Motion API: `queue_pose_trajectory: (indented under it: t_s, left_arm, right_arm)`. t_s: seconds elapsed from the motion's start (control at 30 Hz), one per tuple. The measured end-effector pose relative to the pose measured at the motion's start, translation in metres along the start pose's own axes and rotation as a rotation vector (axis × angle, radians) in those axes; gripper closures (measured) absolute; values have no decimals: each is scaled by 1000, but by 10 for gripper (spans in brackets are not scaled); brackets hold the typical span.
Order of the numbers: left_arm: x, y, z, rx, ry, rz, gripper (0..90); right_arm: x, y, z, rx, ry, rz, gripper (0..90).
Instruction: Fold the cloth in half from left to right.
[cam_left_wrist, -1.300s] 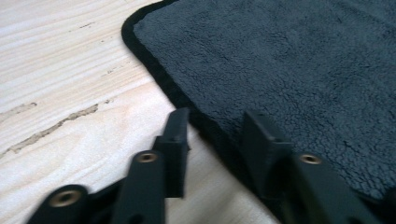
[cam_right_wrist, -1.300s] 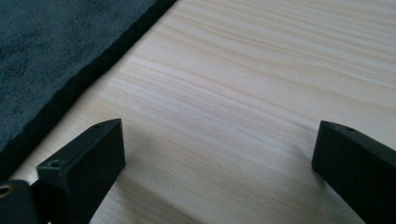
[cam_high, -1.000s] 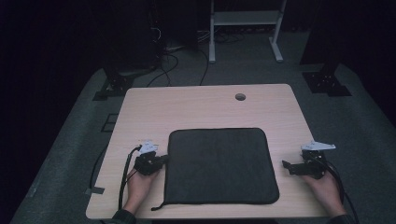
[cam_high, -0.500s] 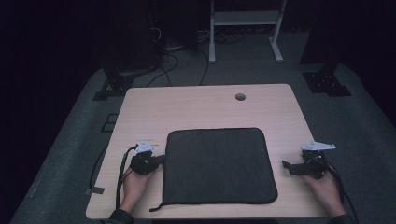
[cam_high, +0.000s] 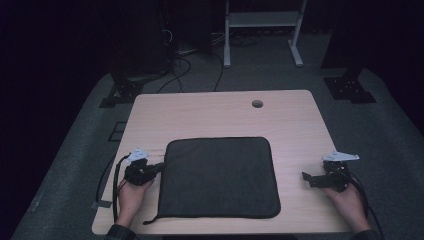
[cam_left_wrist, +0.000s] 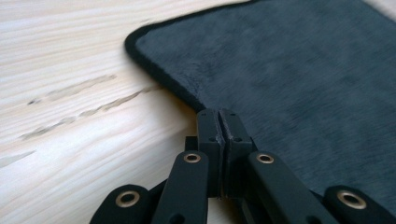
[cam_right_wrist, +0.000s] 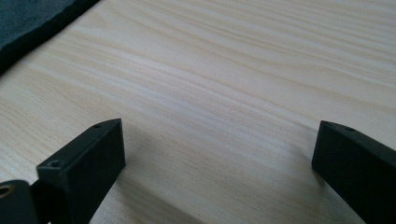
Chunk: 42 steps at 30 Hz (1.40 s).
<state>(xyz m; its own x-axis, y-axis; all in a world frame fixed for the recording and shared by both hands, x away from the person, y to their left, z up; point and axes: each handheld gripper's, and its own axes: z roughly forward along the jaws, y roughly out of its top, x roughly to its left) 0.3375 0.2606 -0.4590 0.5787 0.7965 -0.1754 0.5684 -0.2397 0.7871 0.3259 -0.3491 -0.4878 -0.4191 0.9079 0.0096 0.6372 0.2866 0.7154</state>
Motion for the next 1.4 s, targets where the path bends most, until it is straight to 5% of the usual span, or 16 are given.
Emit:
queue_pose_trajectory:
  t_s: [0.37,0.7,1.4]
  left_arm:
    - [-13,14,8,-74,-184,-53,879]
    - [-28,18,23,-88,-305,-42,876]
    - [-70,49,76,-54,-424,-4,877]
  right_arm:
    - [0,0,0,1,0,2,18]
    - [0,0,0,1,1,3,18]
    - [0,0,0,2,1,3,18]
